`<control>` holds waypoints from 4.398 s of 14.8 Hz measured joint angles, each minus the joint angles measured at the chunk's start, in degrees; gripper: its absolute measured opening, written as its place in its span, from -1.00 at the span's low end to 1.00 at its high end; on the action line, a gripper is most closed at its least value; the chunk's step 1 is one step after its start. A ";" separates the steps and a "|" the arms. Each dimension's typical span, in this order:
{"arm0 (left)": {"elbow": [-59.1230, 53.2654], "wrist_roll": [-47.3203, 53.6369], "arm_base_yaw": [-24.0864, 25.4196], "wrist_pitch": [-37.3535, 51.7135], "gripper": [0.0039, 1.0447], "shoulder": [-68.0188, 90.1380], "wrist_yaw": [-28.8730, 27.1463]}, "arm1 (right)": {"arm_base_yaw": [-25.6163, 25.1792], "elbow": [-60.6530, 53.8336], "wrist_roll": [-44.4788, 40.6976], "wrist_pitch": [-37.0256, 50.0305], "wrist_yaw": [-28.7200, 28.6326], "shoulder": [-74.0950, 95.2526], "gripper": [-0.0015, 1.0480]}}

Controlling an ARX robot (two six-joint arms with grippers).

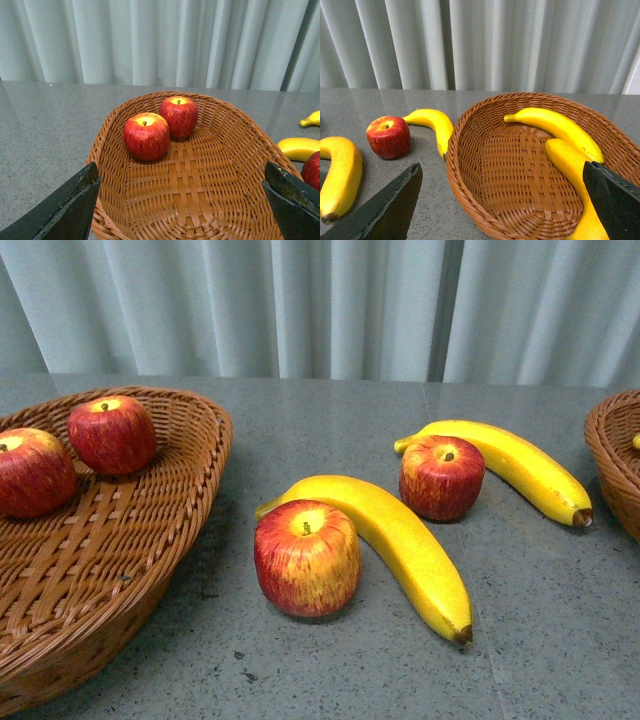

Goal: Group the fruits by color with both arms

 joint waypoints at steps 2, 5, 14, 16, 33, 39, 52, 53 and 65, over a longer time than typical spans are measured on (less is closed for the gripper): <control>0.00 0.00 0.00 0.00 0.88 0.00 0.00 | 0.00 0.00 0.00 0.00 0.00 0.00 0.87; 0.00 0.00 0.00 0.00 0.88 0.00 0.00 | 0.00 0.00 0.00 0.00 0.00 0.00 0.87; 0.00 0.00 0.00 0.00 0.88 0.00 0.00 | 0.00 0.00 0.00 0.00 0.00 0.00 0.87; 0.00 0.02 0.00 0.00 0.88 0.00 0.00 | 0.00 0.00 0.00 0.00 0.00 0.00 0.87; 47.39 13.81 -2.27 11.17 0.88 74.88 1.81 | 0.00 0.00 0.00 -0.04 -0.02 0.00 0.87; 49.44 15.47 -22.14 6.64 0.88 82.79 7.34 | 0.00 0.00 0.00 -0.02 -0.02 0.00 0.87; 50.25 26.82 -28.35 2.21 0.88 93.04 12.90 | 0.00 0.00 0.00 -0.04 -0.02 0.00 0.87; 50.34 28.15 -28.22 1.95 0.88 93.61 12.90 | 0.00 0.00 0.00 -0.02 -0.02 0.00 0.87; 50.42 30.40 -28.13 2.78 0.22 95.82 13.40 | 0.00 0.00 0.00 -0.02 -0.02 0.00 0.87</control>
